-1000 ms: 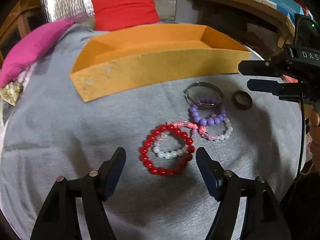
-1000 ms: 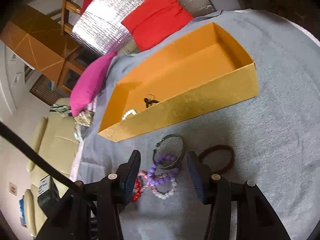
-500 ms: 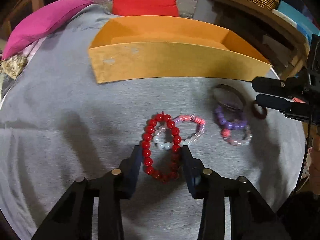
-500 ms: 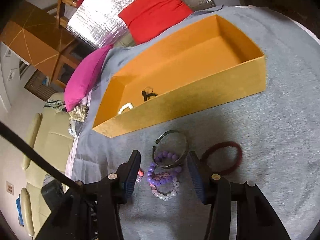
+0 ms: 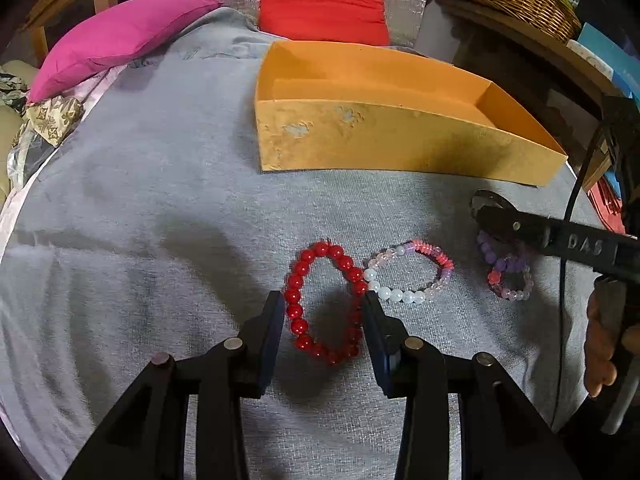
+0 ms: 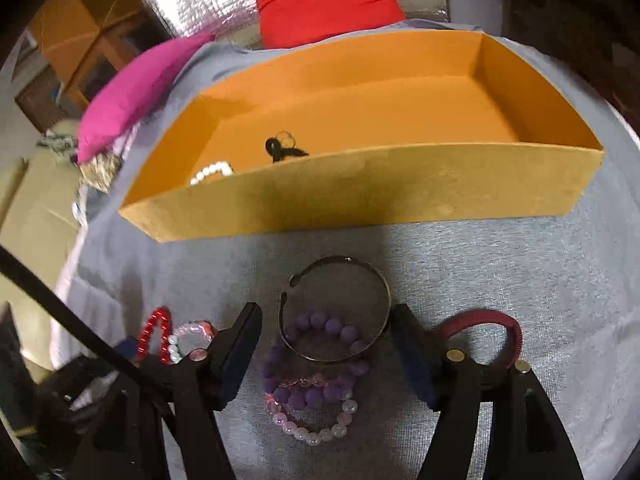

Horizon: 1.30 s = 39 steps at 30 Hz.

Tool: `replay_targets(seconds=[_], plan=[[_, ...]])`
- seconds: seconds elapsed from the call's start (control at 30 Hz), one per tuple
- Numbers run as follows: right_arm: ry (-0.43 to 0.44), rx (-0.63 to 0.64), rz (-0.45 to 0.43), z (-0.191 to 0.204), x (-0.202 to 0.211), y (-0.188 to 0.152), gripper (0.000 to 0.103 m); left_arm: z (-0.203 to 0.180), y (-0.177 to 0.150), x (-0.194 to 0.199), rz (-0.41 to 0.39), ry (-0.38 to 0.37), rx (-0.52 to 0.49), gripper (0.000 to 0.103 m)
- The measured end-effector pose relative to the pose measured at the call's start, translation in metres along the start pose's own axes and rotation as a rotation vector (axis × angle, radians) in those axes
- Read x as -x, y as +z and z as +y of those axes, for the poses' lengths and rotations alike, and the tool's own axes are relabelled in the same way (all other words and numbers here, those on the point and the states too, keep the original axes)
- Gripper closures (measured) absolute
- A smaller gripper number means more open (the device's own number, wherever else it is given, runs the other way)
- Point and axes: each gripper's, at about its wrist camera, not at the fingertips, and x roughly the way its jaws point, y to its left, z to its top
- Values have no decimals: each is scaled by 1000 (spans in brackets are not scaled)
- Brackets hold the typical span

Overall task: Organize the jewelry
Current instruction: 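Move the left gripper to the red bead bracelet while the right gripper approaches the silver bangle, then grasp the red bead bracelet with the left gripper while the right gripper grasps the silver bangle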

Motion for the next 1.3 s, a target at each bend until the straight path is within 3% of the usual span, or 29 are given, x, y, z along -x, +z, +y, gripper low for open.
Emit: replay_targets(seconds=[0.2, 0.33, 0.9, 1.3], plan=[[-76, 66, -22, 9, -7, -3, 39, -1, 0, -8, 18, -1, 12, 61], [-69, 52, -33, 5, -3, -4, 40, 2, -1, -9, 29, 2, 36, 43], [33, -82, -90, -20, 28, -2, 40, -34, -8, -6, -30, 171, -125, 43], [69, -94, -93, -12, 28, 1, 40, -23, -16, -6, -21, 197, -139, 43]])
